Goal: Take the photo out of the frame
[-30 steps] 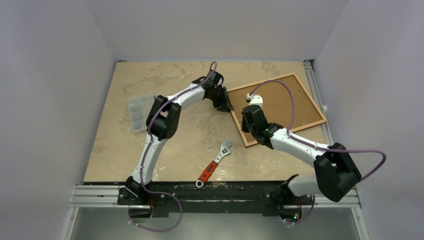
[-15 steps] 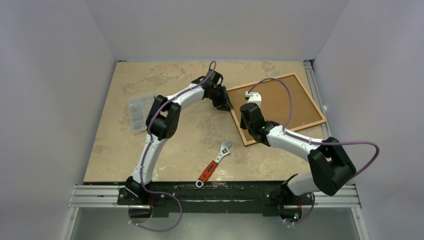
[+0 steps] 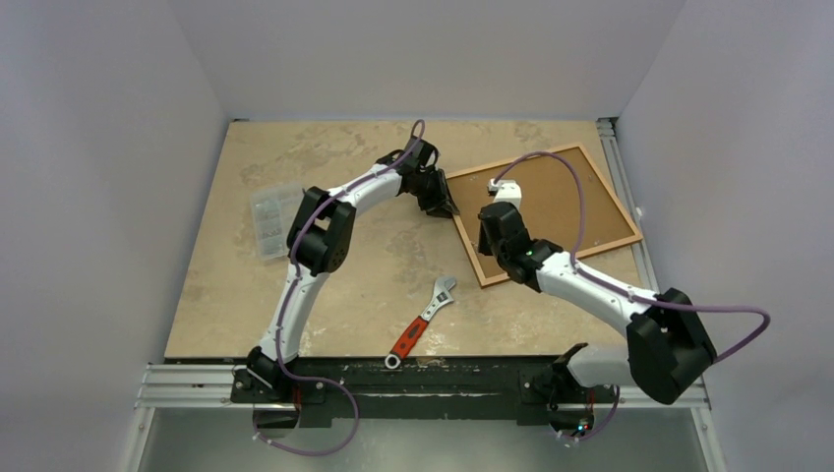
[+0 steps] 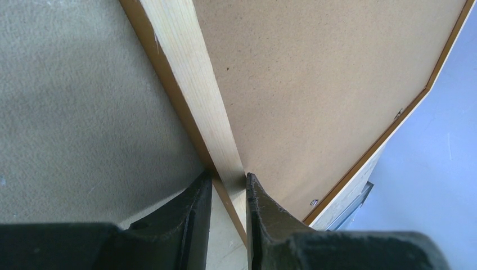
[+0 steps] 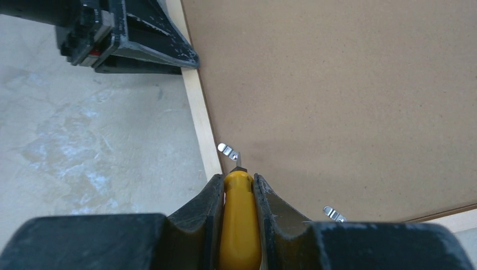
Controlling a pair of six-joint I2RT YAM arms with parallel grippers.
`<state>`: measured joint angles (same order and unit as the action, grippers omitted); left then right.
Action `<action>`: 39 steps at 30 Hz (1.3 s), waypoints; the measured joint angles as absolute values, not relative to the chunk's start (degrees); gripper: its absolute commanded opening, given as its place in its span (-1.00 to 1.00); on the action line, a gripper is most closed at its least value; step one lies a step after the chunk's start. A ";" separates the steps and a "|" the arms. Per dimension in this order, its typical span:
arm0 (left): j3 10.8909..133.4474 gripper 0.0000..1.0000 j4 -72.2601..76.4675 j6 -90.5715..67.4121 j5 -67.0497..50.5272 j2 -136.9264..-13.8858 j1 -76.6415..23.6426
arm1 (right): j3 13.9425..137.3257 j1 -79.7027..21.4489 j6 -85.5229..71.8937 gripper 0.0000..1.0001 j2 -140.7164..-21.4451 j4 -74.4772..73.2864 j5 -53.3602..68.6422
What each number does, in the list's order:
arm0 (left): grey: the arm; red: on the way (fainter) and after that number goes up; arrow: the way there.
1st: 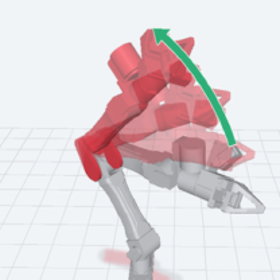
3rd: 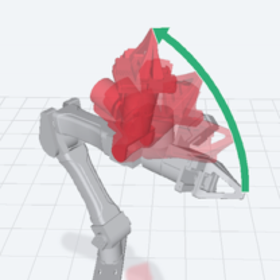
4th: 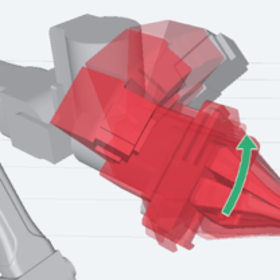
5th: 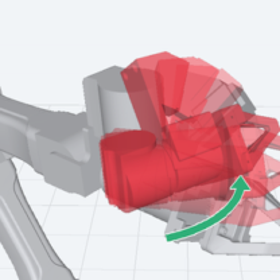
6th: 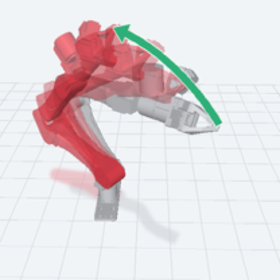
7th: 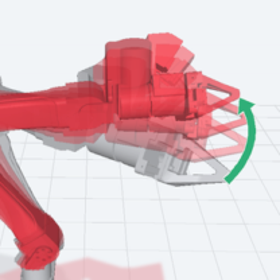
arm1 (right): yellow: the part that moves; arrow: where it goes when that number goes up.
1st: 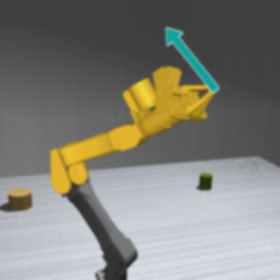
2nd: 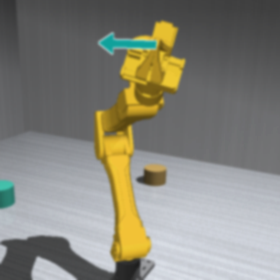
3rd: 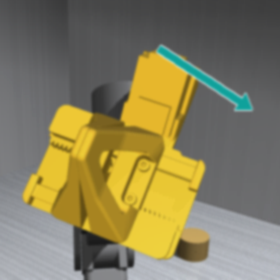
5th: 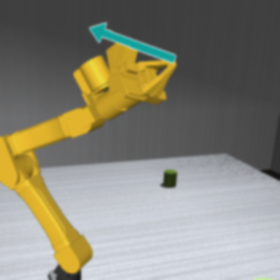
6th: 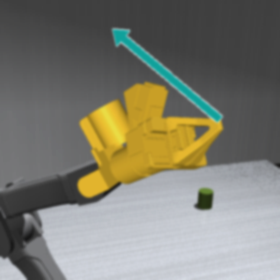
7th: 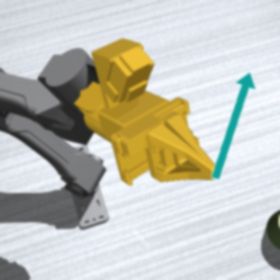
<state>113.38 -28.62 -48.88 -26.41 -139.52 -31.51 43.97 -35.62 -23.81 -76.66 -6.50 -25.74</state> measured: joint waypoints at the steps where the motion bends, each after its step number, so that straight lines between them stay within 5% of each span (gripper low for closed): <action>1: 113.38 -1.00 -28.62 -48.88 -26.41 -139.52 -31.51 | 43.66 -35.62 -23.59 -1.00 -75.46 -6.33 -25.30; 39: 113.38 -1.00 -28.49 -48.88 -27.00 -139.68 -31.33 | 44.16 -35.68 -24.16 -1.00 -81.93 -0.78 -24.05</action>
